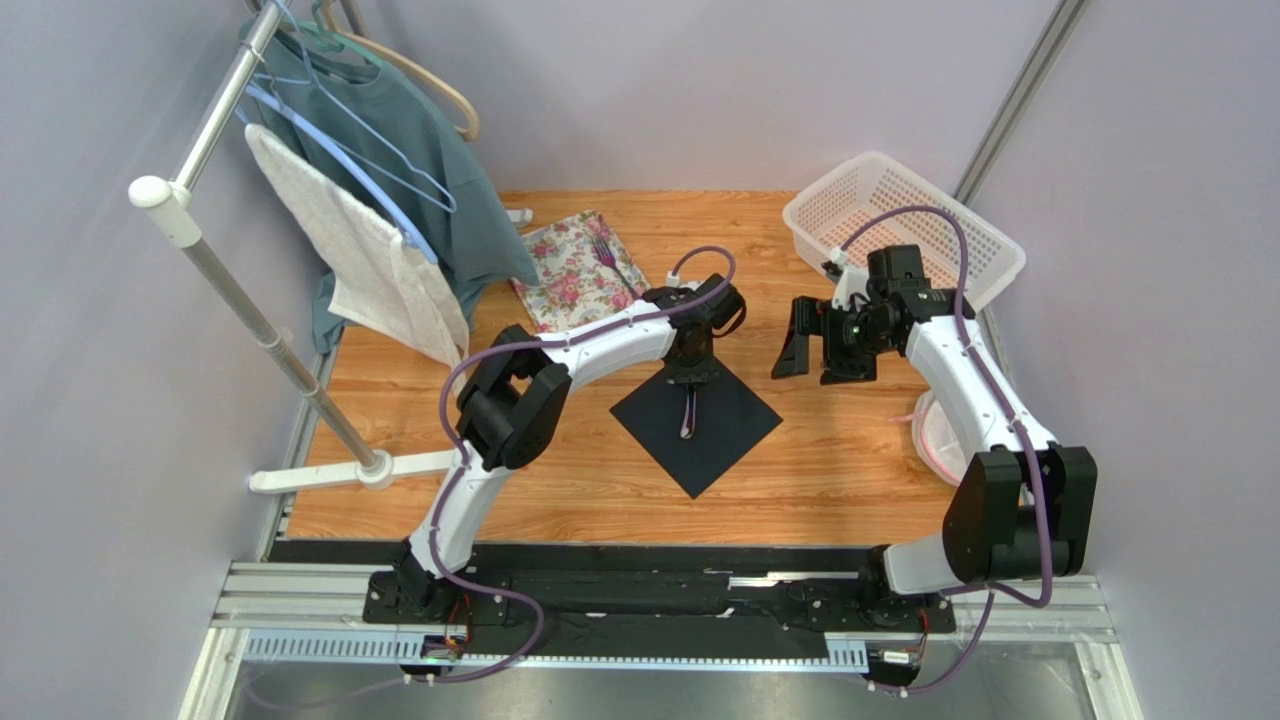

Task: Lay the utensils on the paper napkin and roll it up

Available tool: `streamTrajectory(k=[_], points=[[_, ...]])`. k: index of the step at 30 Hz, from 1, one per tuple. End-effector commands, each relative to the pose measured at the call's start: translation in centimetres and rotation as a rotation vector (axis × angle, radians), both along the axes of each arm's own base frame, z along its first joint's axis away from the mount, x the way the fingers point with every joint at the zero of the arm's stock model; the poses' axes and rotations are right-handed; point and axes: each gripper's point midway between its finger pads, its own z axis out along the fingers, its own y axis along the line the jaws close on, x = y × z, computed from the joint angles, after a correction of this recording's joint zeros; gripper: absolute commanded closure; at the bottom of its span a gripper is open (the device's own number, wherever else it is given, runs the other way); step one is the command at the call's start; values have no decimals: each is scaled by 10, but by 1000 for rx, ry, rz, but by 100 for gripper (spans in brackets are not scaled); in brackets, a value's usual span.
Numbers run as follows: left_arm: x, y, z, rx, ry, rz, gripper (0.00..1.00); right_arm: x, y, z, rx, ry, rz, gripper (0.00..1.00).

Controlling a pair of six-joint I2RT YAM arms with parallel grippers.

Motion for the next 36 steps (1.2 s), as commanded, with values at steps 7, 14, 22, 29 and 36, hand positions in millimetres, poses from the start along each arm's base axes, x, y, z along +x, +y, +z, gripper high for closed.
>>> streamTrajectory(k=[7,14,22,29,36], points=[[-1,-4,-12,-4,16,-4,91,8,2,3,25,-21,-12,7],[-4,-1,-19,6,34,6,78,8,3,1,34,-10,-12,7],[-4,0,-17,1,40,7,72,8,3,2,37,-11,-10,6],[-5,0,-15,-10,39,4,66,8,4,3,41,-14,-11,6],[9,-8,26,-49,-49,-51,61,8,5,8,52,-23,-10,6]])
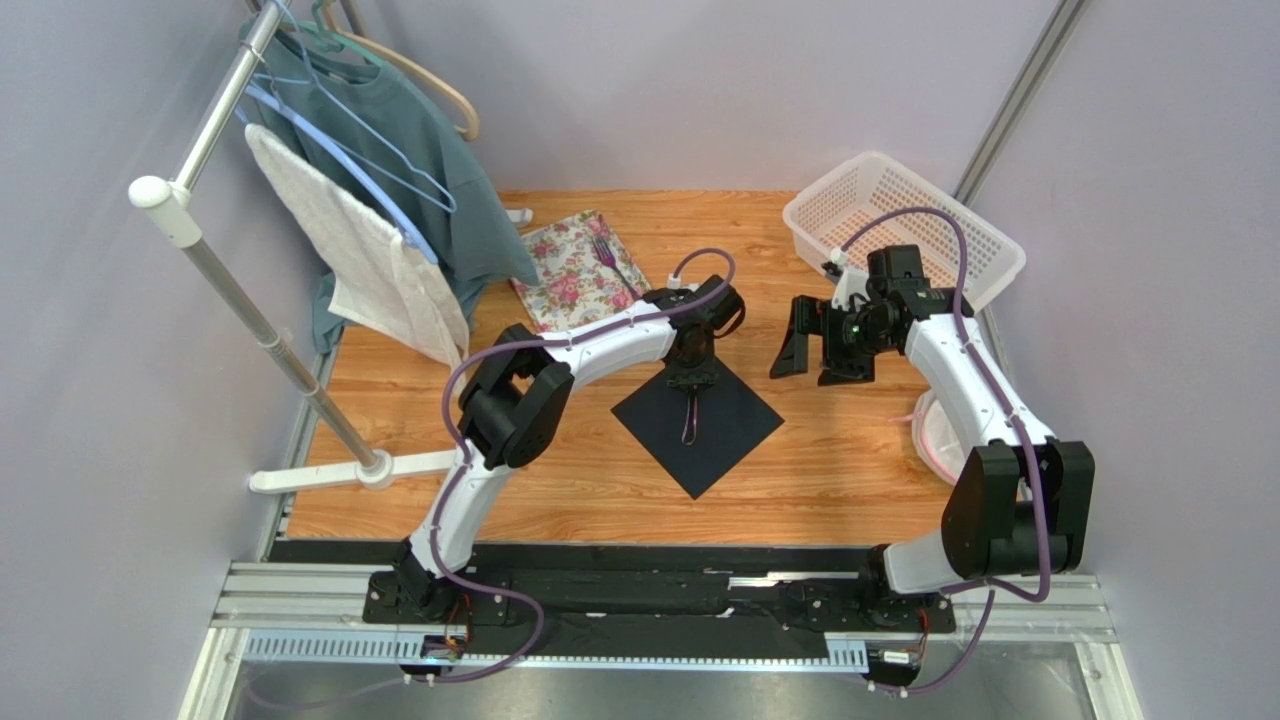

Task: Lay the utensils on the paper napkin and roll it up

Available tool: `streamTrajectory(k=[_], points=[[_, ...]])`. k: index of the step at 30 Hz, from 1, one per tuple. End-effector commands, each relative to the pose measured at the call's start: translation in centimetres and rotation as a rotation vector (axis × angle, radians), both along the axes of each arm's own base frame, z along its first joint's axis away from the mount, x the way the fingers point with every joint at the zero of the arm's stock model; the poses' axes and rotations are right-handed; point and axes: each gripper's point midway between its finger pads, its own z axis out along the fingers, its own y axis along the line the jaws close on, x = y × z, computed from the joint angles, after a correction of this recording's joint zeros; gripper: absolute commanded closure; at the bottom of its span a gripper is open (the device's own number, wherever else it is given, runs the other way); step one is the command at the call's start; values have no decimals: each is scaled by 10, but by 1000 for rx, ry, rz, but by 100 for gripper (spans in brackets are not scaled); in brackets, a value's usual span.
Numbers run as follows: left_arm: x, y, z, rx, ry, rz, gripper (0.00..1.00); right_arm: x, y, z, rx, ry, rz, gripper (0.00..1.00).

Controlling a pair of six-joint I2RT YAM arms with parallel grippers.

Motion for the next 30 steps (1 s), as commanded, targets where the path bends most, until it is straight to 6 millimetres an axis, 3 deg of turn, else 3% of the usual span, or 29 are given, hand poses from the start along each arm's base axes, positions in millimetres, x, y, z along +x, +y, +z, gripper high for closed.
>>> streamTrajectory(k=[1,3,7,8,10,11,12,13,14,20,23,25,26,27,28,29,30], points=[[14,-8,46,-47,-94,-49,60,7,3,11,29,-46,-3,6],[23,-6,70,-49,-157,-72,54,8,5,16,40,-58,2,6],[37,2,117,-67,-257,-83,52,14,7,30,55,-95,13,6],[38,7,135,-71,-295,-99,50,16,8,33,59,-107,20,6],[41,13,151,-66,-341,-130,47,24,10,45,66,-153,30,5],[39,16,173,-101,-373,-145,46,27,10,49,66,-168,32,5],[41,18,184,-121,-406,-146,40,32,11,55,66,-192,36,5],[42,29,183,-111,-411,-151,39,38,11,63,66,-222,39,4],[39,34,203,-152,-439,-156,36,43,12,66,73,-230,43,0],[54,95,209,-75,-507,-42,28,76,26,86,76,-306,59,0],[70,112,203,-51,-502,15,30,85,30,82,85,-275,49,0],[82,120,209,-16,-515,59,33,86,31,76,85,-253,44,0],[90,120,194,18,-489,73,34,86,30,74,78,-251,41,0],[98,123,202,29,-491,96,36,84,29,71,73,-245,40,0],[104,124,197,39,-479,122,37,83,28,71,67,-248,37,0],[113,122,176,68,-442,129,40,82,26,69,55,-248,34,0],[122,123,180,69,-442,146,42,80,24,64,45,-241,36,0]])
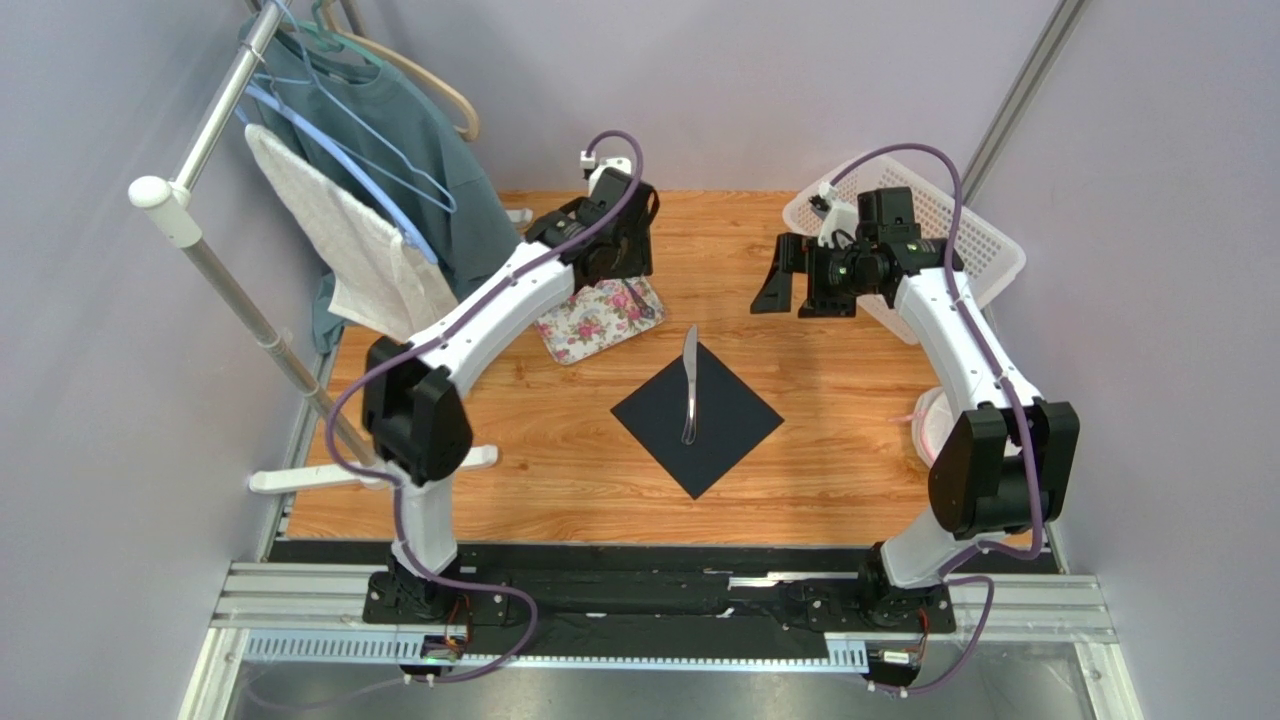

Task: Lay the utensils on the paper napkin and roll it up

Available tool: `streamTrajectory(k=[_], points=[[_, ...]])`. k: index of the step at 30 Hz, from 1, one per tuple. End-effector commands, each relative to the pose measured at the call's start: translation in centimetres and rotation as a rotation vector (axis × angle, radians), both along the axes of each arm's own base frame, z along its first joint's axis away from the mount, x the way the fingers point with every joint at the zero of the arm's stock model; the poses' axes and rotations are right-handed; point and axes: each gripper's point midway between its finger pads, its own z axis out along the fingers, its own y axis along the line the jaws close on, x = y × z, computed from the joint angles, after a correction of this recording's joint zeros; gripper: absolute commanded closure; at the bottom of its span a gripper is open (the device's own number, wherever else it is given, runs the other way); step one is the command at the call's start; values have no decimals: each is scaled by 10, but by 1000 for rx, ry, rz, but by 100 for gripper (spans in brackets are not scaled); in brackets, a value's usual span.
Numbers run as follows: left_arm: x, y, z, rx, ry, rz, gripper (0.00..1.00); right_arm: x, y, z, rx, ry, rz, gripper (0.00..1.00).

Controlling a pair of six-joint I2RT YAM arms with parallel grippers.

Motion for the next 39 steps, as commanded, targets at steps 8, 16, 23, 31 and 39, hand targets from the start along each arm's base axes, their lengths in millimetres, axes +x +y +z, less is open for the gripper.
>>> streamTrajectory(k=[8,16,23,31,39], points=[[86,18,-70,60,75,185,50,-9,-12,2,-66,-38,-20,0],[126,28,-90,37,12,219,50,-16,-14,-12,-82,-1,-14,0],[135,24,-116,40,27,206,49,-17,-13,-25,-81,39,-11,0],[144,16,-137,34,35,189,48,-15,-12,-30,-75,59,-11,0],[149,12,-138,38,48,176,47,-14,-10,-34,-68,78,-14,0]])
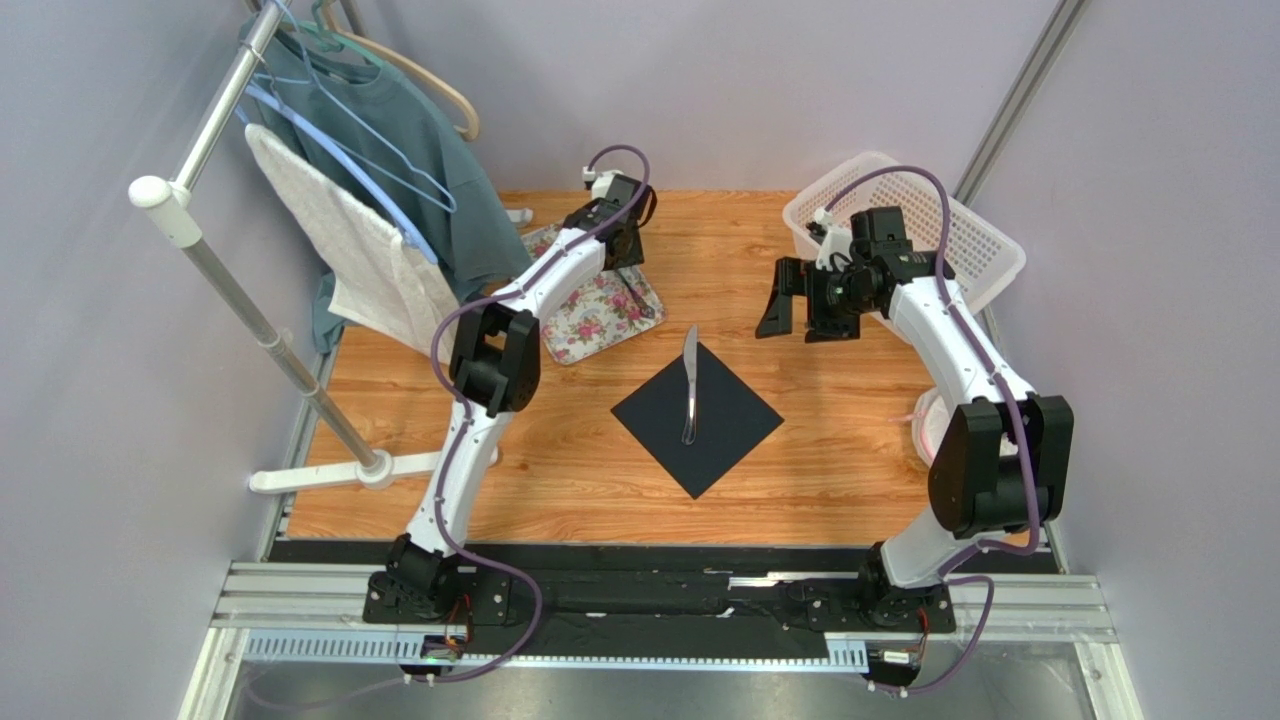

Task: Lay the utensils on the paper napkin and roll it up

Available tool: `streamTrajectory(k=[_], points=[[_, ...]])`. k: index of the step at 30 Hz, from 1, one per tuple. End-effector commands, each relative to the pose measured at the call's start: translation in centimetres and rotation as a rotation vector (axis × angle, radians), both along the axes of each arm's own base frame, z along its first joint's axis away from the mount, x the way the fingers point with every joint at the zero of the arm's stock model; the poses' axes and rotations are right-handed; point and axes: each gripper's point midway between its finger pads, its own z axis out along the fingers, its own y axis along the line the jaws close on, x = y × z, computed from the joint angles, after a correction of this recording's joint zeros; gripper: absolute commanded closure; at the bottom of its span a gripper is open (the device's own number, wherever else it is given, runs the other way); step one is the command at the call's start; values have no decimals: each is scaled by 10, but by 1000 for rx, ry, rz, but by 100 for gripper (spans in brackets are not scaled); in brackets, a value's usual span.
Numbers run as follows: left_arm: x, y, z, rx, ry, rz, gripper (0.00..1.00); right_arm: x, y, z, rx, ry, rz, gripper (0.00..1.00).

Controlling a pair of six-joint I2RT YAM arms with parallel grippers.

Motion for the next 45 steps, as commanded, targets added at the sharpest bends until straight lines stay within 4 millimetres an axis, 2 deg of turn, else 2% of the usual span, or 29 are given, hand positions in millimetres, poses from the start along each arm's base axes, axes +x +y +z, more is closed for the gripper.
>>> streamTrajectory(k=[1,6,13,21,24,29,30,39,41,45], points=[[5,-4,17,-16,-23,-15,47,4,2,4,8,-14,5,0],[-6,-9,7,-63,33,-12,48,6,1,5,8,-14,1,0],[-8,-5,-4,-95,72,12,48,5,3,5,15,-9,0,0],[-17,4,-25,-136,159,37,52,9,2,6,17,1,-12,0],[-25,5,-41,-138,213,31,55,12,2,6,16,6,-16,0],[-25,11,-43,-125,221,24,62,14,1,6,24,13,-23,0],[-25,12,-41,-117,220,28,66,14,0,5,25,18,-24,0],[-55,34,-53,2,329,4,80,16,-3,6,44,29,-37,0],[-59,38,-48,18,331,8,85,15,-3,6,48,29,-34,0],[-62,39,-46,38,339,-11,84,14,-1,5,59,39,-34,0]])
